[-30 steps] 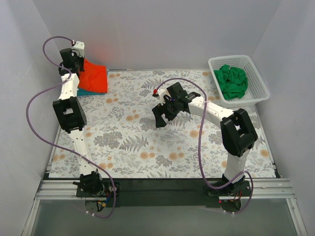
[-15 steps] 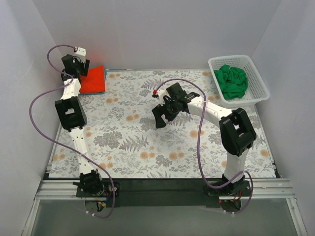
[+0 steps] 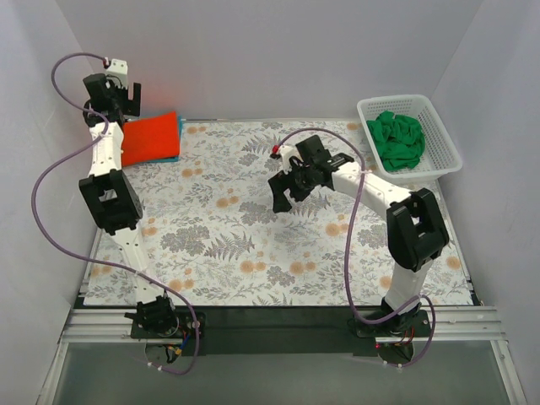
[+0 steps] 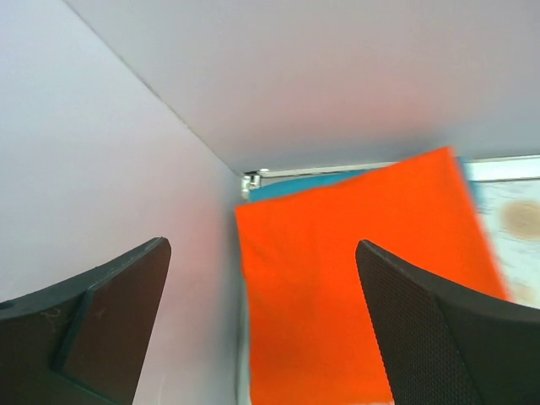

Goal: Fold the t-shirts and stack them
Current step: Reset both grippers

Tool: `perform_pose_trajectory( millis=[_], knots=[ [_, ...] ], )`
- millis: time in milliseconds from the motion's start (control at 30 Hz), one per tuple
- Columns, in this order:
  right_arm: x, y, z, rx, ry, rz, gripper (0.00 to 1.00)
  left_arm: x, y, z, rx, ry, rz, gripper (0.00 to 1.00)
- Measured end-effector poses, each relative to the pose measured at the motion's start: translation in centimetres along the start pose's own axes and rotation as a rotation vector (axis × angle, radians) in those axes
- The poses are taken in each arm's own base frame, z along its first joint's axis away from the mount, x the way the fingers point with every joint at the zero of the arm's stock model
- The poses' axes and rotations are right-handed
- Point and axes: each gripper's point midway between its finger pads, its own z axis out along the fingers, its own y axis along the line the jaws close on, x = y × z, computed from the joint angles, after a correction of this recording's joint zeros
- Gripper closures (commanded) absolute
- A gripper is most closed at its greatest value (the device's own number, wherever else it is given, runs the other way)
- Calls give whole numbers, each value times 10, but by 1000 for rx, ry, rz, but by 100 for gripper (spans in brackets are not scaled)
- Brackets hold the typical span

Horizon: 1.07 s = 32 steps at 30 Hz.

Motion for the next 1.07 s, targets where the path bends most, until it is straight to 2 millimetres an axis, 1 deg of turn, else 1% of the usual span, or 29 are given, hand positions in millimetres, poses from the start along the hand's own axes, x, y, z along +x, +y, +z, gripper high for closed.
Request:
perform_pose_trajectory(
  millis=[67,133,233,267,300,333,367,400,467,500,600,700,733,800,833,900,933,967,1067],
  knots=[
    [-9,-11,-17,17,-42,15,2,-27,-7,-27,43,0,-33,8],
    [-18,-27,-39,47,-96,38,2,-55,-21,-57,89,-6,-66,7],
    [-28,-60,-82,118,-184,84,2,-87,-58,-100,185,-5,-124,7],
    [-29,-71,-97,142,-208,101,2,-96,-74,-114,220,-3,-146,7],
    [-29,-77,-108,158,-224,115,2,-99,-86,-124,248,6,-163,7],
    [-27,-89,-122,184,-243,138,2,-103,-101,-135,280,15,-189,7],
    [-24,-100,-136,206,-262,164,2,-105,-118,-145,316,29,-213,7],
    [-20,-107,-147,222,-274,184,2,-105,-134,-152,348,42,-234,7],
    [-9,-122,-165,249,-293,227,2,-94,-167,-167,417,97,-280,7],
    [-2,-127,-171,260,-297,247,2,-84,-183,-174,446,130,-300,7],
    [27,-134,-181,280,-281,301,2,-40,-223,-193,511,267,-347,7],
    [55,-125,-177,276,-243,329,2,9,-253,-216,560,395,-373,6],
    [63,-121,-175,273,-233,330,2,26,-259,-227,570,429,-378,6],
    [81,-110,-171,263,-206,334,2,63,-266,-255,581,507,-382,6],
    [89,-105,-169,261,-197,334,2,76,-268,-267,584,527,-380,6],
    [103,-97,-166,256,-177,332,2,91,-266,-290,586,540,-377,6],
    [108,-95,-165,256,-170,332,2,95,-265,-299,586,537,-374,6],
    [112,-92,-164,255,-165,331,2,94,-263,-306,586,518,-373,6],
    [122,-87,-163,255,-152,327,2,84,-256,-318,585,454,-371,6]
  ],
)
